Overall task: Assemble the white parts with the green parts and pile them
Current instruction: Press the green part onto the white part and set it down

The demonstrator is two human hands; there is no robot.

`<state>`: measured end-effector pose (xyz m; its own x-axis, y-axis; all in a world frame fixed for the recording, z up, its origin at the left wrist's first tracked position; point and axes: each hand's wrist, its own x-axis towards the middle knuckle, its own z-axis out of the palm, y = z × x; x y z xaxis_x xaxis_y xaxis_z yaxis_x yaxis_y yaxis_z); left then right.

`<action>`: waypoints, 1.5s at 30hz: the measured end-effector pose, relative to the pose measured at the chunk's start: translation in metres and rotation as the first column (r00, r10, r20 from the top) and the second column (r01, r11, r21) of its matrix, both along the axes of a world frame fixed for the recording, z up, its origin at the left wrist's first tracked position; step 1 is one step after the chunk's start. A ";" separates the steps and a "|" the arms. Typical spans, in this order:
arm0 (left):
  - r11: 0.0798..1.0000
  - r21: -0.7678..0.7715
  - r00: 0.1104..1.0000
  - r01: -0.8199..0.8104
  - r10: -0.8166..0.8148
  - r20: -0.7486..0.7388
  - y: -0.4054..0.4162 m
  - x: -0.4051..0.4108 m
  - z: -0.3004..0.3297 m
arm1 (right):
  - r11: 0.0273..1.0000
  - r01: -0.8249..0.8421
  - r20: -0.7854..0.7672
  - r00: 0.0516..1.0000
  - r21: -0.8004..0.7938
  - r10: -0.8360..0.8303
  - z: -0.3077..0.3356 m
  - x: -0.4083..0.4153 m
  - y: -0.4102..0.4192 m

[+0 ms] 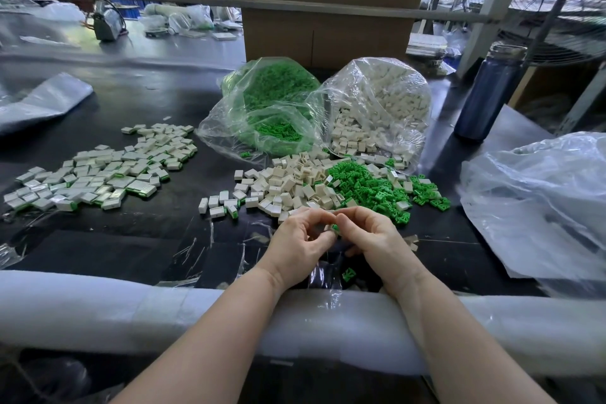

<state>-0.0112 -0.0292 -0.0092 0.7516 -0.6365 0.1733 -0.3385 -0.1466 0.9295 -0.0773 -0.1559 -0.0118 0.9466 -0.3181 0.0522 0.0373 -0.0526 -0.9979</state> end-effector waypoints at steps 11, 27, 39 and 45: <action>0.999 0.006 0.998 0.042 -0.042 0.043 0.000 -0.001 0.000 | 0.997 -0.081 -0.051 0.996 -0.021 0.080 -0.001 0.001 -0.002; 0.994 0.036 0.994 0.099 -0.100 0.051 0.000 -0.002 0.002 | 0.984 -0.172 0.011 0.985 -0.041 0.172 -0.004 0.000 -0.003; 0.986 0.111 0.986 0.124 -0.135 0.096 -0.002 -0.001 -0.003 | 0.981 -0.194 0.029 0.981 0.011 0.194 -0.003 -0.002 -0.005; 0.984 0.119 0.983 0.131 -0.145 0.112 -0.002 0.000 -0.003 | 0.984 -0.179 0.022 0.984 -0.005 0.179 -0.001 -0.002 -0.004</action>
<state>-0.0116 -0.0316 -0.0121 0.6332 -0.7529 0.1795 -0.4706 -0.1904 0.8616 -0.0795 -0.1595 -0.0131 0.9869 -0.1433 0.0743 0.0683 -0.0463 -0.9966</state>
